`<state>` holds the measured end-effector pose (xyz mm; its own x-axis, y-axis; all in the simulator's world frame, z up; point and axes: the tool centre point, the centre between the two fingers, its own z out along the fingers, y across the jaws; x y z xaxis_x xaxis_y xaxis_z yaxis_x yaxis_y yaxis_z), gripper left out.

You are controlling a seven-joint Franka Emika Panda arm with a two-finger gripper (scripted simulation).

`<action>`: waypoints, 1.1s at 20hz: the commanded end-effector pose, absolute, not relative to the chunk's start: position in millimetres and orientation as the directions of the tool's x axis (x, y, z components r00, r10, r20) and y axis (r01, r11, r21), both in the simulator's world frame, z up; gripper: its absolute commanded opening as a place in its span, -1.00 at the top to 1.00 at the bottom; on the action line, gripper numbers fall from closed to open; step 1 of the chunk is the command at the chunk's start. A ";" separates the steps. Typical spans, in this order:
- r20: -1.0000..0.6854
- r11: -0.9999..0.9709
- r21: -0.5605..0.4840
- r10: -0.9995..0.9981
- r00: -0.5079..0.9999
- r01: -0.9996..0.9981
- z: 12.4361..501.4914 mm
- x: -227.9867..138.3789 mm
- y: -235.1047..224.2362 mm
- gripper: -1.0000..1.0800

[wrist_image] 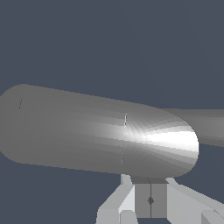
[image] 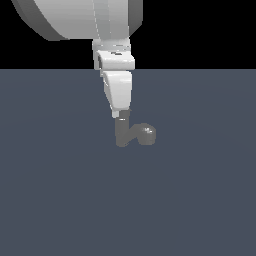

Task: Turn on the faucet by rotating a designated handle.

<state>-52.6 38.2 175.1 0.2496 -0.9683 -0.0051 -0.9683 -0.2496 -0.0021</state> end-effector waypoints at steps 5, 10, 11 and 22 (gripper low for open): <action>0.000 -0.210 0.000 -0.978 0.210 -0.978 173.0 -50.0 -20.3 1.00; -0.009 -0.248 -0.005 -0.969 0.248 -0.969 175.1 -43.2 1.3 1.00; -0.008 -0.247 -0.005 -0.969 0.247 -0.969 175.0 -41.3 -1.3 1.00; -0.005 -0.232 -0.003 -0.973 0.232 -0.973 174.0 -20.0 -30.7 1.00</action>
<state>-26.4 -20.5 175.3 0.2432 -0.9699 -0.0094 -0.9700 -0.2432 0.0022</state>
